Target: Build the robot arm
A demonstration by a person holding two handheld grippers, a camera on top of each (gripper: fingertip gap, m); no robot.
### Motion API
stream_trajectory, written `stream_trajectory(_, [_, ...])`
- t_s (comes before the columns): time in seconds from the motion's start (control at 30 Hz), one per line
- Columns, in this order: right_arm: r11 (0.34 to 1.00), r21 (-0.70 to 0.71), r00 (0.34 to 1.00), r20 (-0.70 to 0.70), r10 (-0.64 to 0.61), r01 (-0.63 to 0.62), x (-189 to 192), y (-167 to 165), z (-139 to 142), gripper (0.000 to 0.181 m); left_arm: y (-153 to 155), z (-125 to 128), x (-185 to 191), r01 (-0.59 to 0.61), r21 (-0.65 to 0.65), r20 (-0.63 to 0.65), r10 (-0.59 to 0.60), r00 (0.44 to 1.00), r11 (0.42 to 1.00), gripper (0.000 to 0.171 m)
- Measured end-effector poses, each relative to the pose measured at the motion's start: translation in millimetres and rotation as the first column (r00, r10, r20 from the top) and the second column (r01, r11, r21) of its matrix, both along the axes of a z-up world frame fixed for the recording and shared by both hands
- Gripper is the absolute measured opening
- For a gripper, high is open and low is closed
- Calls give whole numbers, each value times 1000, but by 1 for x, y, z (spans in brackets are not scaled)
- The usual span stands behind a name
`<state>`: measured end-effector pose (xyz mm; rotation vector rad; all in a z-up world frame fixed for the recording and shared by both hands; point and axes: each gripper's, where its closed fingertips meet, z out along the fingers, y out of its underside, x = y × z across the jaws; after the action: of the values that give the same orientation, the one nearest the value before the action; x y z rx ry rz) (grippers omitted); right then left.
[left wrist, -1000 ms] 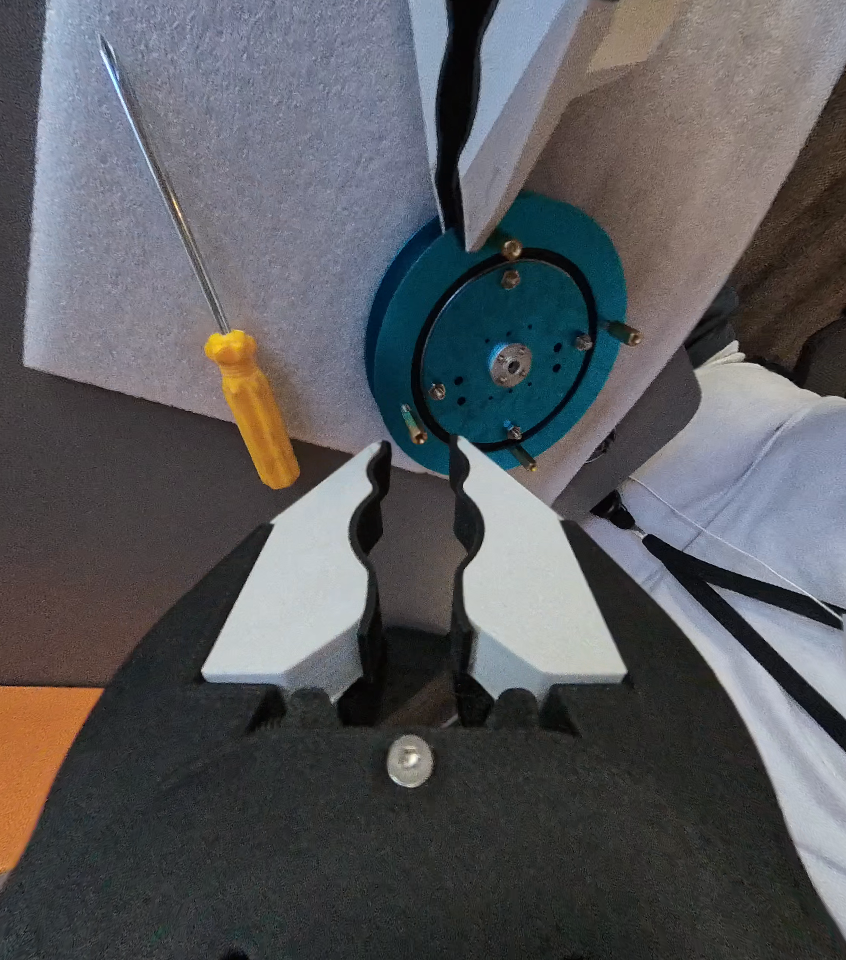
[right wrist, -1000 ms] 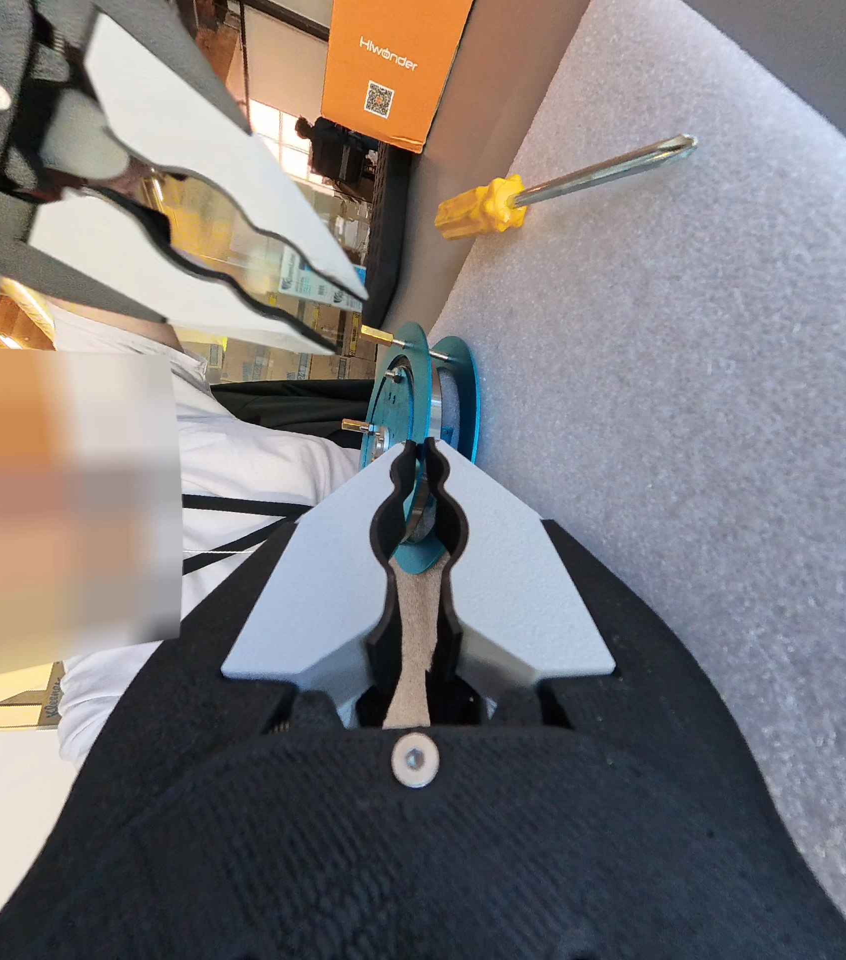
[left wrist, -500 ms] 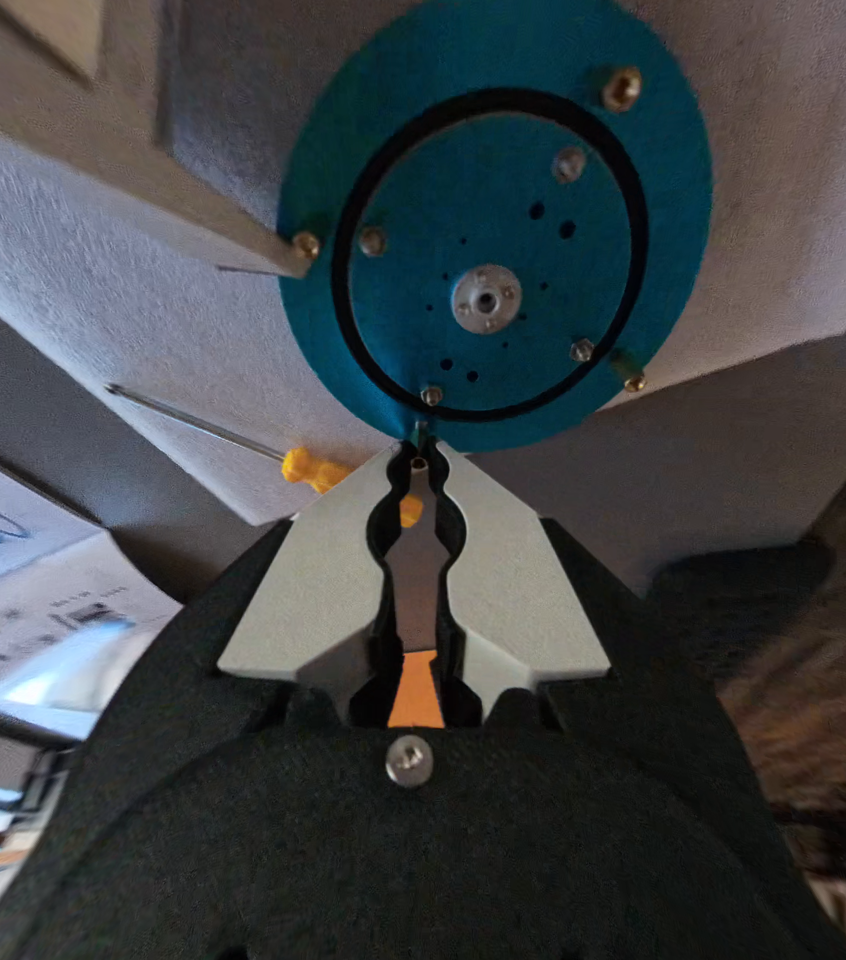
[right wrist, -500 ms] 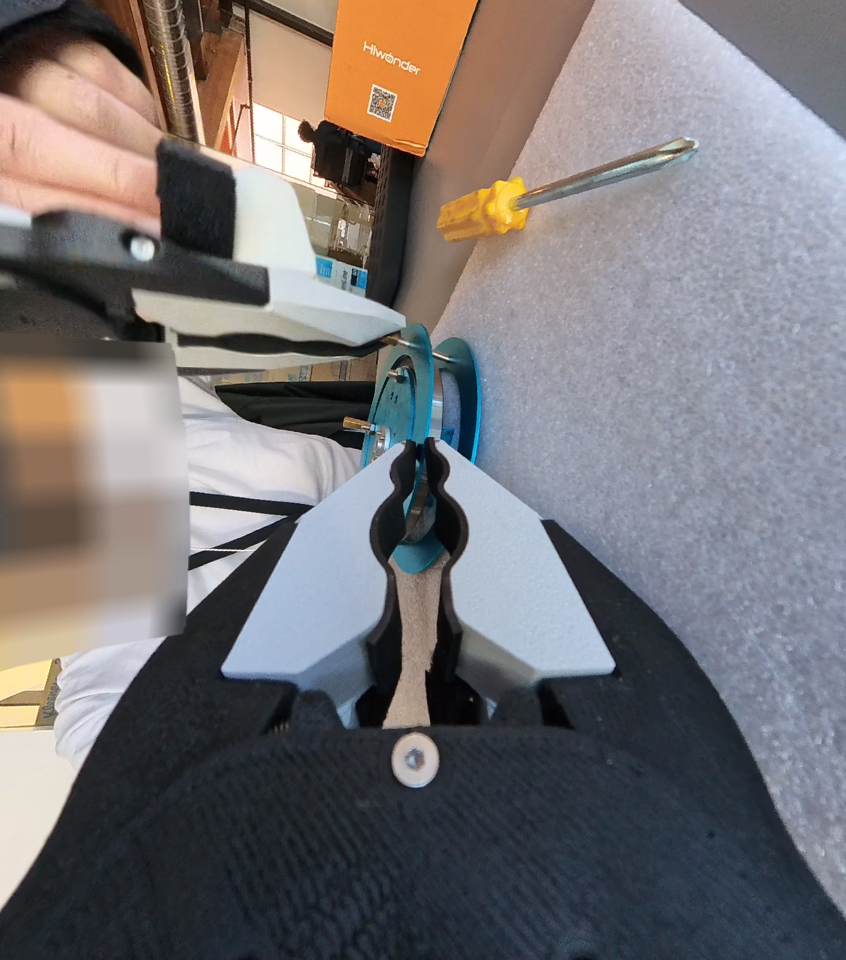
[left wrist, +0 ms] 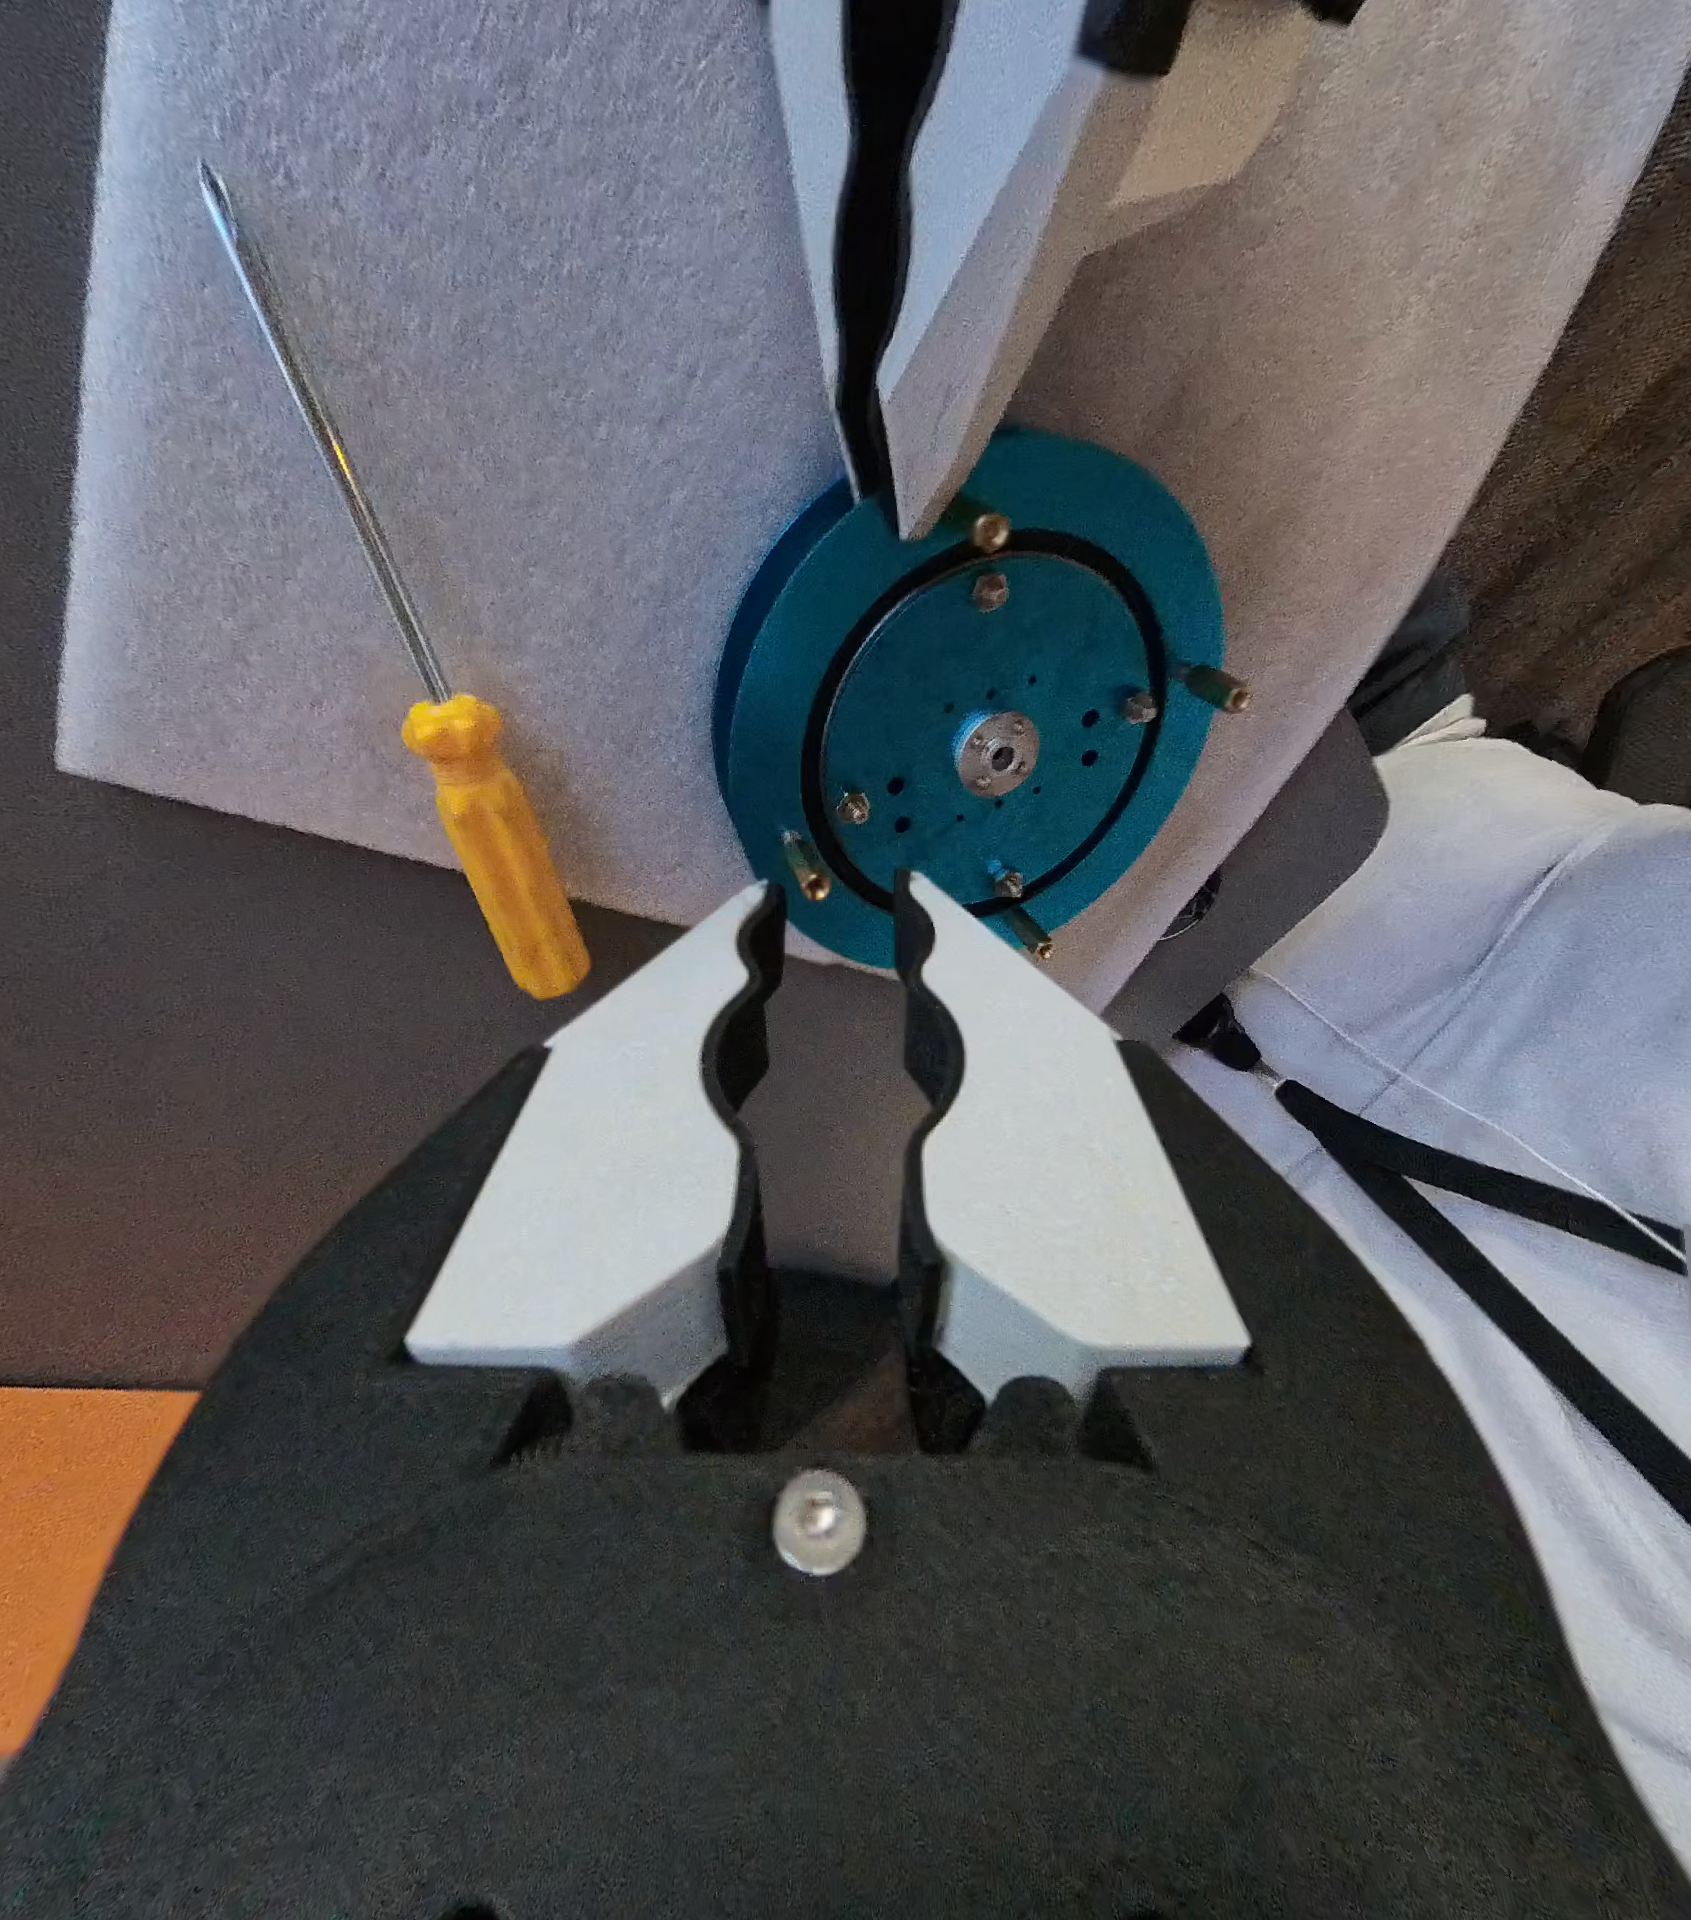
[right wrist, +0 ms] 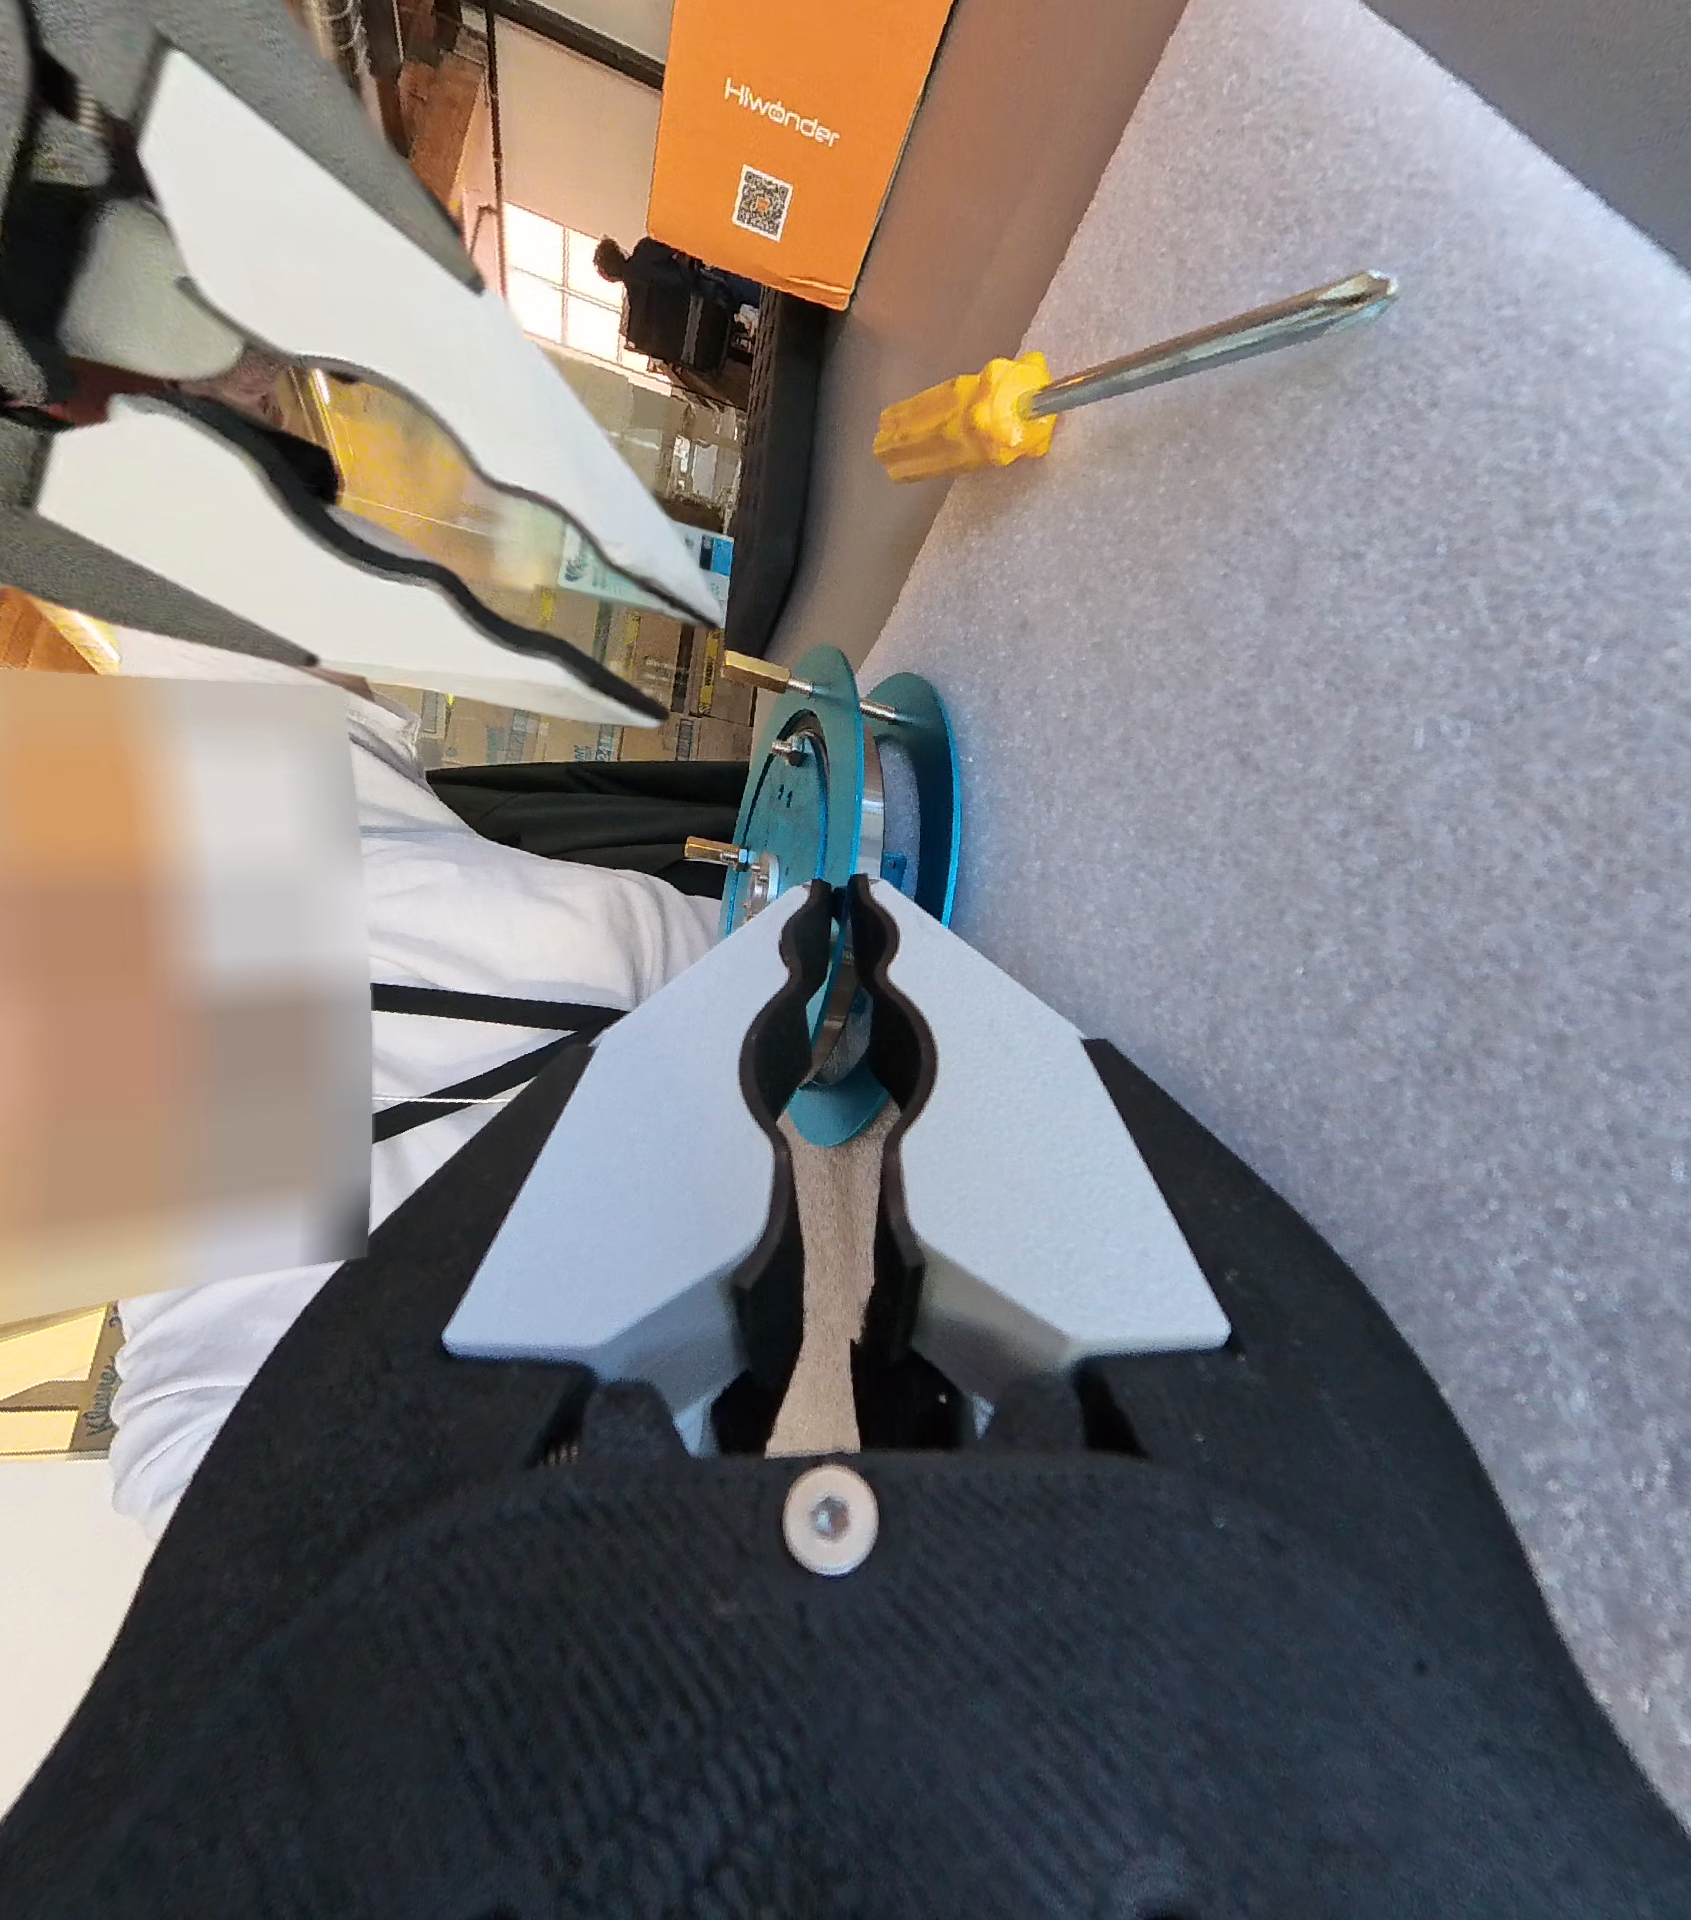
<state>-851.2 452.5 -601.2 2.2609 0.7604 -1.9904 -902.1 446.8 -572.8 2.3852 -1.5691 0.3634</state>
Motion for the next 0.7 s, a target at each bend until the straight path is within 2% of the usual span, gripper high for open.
stream_trajectory(0.1, [1000, 2, 1000, -2, -1, 1, 0, 0, 0, 2, 0, -13, -12, 0, 20, -81, 2, 997, 1000, 23])
stream_trajectory(0.17, [1000, 2, 1000, -1, -1, 2, 0, 0, 0, 2, -5, -18, -12, 5, 8, -91, -4, 996, 1000, 6])
stream_trajectory(0.23, [1000, 2, 1000, -3, -2, 2, 0, 0, 0, 2, -6, -20, -11, 34, 19, -95, -32, 995, 999, 4])
stream_trajectory(0.3, [1000, 3, 1000, -6, -2, 2, 0, 0, 1, 2, -4, -19, -13, 159, 57, -109, -152, 982, 986, 4])
stream_trajectory(0.33, [1000, 4, 1000, -5, -2, 2, 0, 0, 0, 2, -3, -19, -14, 267, 84, -120, -256, 959, 960, 4])
stream_trajectory(0.37, [1000, 3, 1000, -3, -1, 1, 0, 0, 0, 2, -2, -20, -15, 391, 113, -135, -376, 917, 913, 4])
stream_trajectory(0.4, [1000, 2, 1000, -2, -1, 1, 0, 0, 0, 2, 0, -20, -16, 518, 147, -154, -498, 853, 842, 4])
stream_trajectory(0.43, [1000, 2, 1000, -3, -2, 2, 0, 0, 0, 2, 1, -20, -18, 642, 179, -183, -616, 767, 746, 4])
stream_trajectory(0.5, [1000, 2, 1000, -2, -2, 2, 0, 0, 0, 2, 5, -20, -17, 830, 246, -249, -795, 553, 500, 4])
stream_trajectory(0.53, [1000, 1, 1000, -4, -3, 3, 0, 0, 0, 2, 7, -19, -16, 881, 268, -285, -842, 459, 390, 4])
stream_trajectory(0.57, [1000, 1, 1000, -3, -2, 2, 0, 0, 0, 2, 8, -19, -15, 906, 284, -307, -865, 396, 314, 4])
stream_trajectory(0.6, [1000, 1, 1000, -2, -1, 1, 0, 0, 0, 2, 7, -19, -14, 915, 293, -313, -876, 368, 279, 4])
stream_trajectory(0.63, [1000, 0, 1000, 0, 0, 0, 0, 0, 0, 2, 6, -18, -15, 913, 291, -309, -876, 371, 285, 4])
stream_trajectory(0.67, [1000, -2, 1000, 1, 1, -1, 0, 0, 0, 2, 5, -17, -17, 905, 277, -296, -868, 399, 322, 8])
stream_trajectory(0.7, [1000, -3, 1000, 2, 1, -1, 0, 0, 0, 2, 5, -15, -21, 888, 254, -283, -848, 447, 383, 20])
